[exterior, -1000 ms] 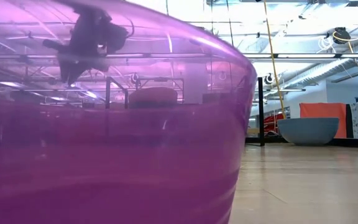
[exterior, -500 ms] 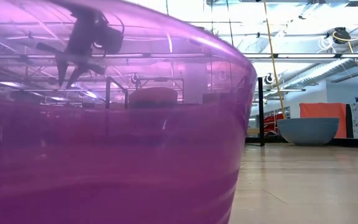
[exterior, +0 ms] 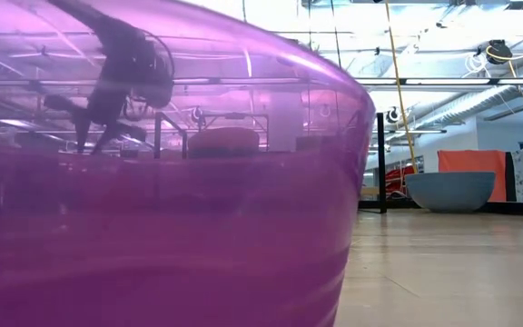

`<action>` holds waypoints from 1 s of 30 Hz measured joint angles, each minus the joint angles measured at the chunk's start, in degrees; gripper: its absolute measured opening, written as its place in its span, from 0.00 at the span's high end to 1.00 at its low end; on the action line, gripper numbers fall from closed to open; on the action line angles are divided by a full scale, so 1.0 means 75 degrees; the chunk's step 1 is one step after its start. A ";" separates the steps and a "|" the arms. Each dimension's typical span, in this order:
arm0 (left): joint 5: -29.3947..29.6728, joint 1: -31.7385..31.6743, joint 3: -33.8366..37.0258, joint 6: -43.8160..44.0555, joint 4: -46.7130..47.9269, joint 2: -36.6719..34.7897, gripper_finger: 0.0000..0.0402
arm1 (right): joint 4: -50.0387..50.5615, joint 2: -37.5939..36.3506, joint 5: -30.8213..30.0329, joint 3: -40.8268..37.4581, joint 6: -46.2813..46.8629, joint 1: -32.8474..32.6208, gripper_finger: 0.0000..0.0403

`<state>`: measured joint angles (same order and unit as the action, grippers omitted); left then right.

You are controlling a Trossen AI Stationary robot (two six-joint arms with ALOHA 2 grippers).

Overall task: Place and stack bowls onto a shelf
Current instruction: Stack the orange bowl on top of the pink bowl on the shelf

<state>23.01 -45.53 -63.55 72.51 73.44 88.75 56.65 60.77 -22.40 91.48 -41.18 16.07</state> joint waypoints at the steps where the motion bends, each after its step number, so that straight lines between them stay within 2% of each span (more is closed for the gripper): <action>1: 0.0006 -0.0048 0.0070 0.0007 -0.0163 0.0000 0.78 | -0.0001 0.0000 0.0002 0.0000 0.0007 0.0000 0.77; 9: -0.0003 -0.0329 0.0226 0.0608 -0.0745 0.0000 0.78 | -0.0001 0.0000 0.0002 0.0000 0.0001 -0.0002 0.77; 16: -0.0331 -0.0476 0.0226 0.0634 -0.1305 0.0000 0.78 | -0.0001 0.0000 0.0002 0.0000 -0.0002 -0.0002 0.77; 30: -0.0545 -0.0476 0.0227 0.1034 -0.1365 0.0000 0.78 | 0.0030 0.0000 0.0002 0.0000 -0.0002 -0.0001 0.77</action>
<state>18.92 -49.10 -61.84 80.27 63.20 88.75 56.88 60.77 -22.39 91.48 -41.19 16.06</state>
